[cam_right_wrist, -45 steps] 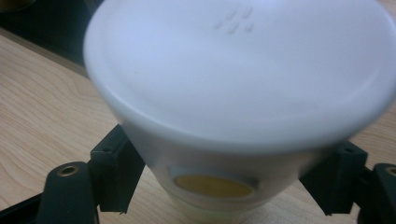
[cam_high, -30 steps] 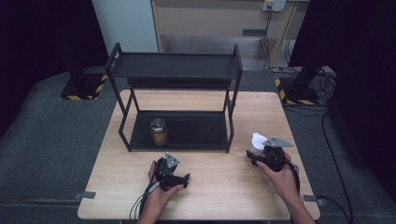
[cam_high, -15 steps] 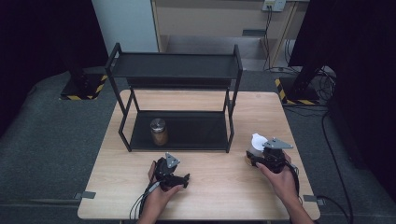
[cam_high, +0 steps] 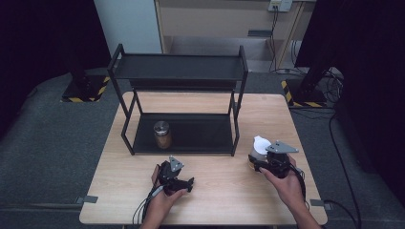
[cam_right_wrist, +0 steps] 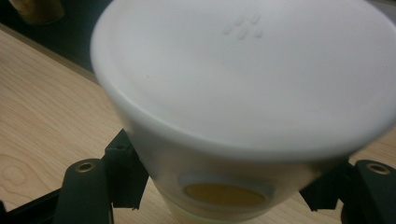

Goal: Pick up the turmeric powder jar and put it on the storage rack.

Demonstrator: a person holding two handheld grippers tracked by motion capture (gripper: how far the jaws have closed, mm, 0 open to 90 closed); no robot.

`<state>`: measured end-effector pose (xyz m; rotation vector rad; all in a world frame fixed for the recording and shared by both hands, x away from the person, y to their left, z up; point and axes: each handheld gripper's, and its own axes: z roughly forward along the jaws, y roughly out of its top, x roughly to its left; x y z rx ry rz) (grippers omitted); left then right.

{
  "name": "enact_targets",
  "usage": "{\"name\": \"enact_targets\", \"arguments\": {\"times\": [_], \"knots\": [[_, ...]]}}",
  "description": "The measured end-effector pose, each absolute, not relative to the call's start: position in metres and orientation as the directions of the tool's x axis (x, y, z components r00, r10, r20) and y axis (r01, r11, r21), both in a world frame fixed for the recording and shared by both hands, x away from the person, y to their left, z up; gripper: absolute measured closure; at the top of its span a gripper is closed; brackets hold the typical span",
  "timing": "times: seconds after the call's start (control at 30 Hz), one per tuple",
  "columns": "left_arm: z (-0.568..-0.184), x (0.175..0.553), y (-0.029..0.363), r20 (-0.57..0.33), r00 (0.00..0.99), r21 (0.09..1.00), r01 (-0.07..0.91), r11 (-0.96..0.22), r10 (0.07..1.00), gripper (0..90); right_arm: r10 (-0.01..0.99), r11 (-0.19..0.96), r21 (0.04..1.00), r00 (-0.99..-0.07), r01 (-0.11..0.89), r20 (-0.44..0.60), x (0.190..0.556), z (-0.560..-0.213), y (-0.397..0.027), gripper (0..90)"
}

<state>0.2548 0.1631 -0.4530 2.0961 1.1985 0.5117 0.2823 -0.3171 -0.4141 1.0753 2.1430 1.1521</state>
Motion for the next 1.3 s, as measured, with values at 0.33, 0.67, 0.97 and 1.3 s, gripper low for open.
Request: {"name": "enact_targets", "arguments": {"times": [0.33,0.67,0.97,1.3], "knots": [[-0.453,0.255,0.163,0.011,0.503,0.709,0.606,-0.361,0.864,0.0,0.784,0.362,0.843,-0.619,0.399,-0.043,0.275,-0.406,-0.307,31.9],[-0.453,0.255,0.163,0.011,0.504,0.709,0.605,-0.362,0.863,0.0,0.745,0.391,0.832,-0.667,0.393,-0.035,0.269,-0.402,-0.290,31.9],[-0.453,0.255,0.163,0.013,0.505,0.708,0.605,-0.365,0.863,0.0,0.716,0.413,0.823,-0.697,0.390,-0.029,0.266,-0.399,-0.269,31.9],[-0.453,0.255,0.163,0.013,0.506,0.708,0.605,-0.365,0.862,0.0,0.712,0.418,0.817,-0.702,0.397,-0.023,0.268,-0.400,-0.252,31.9]]}}
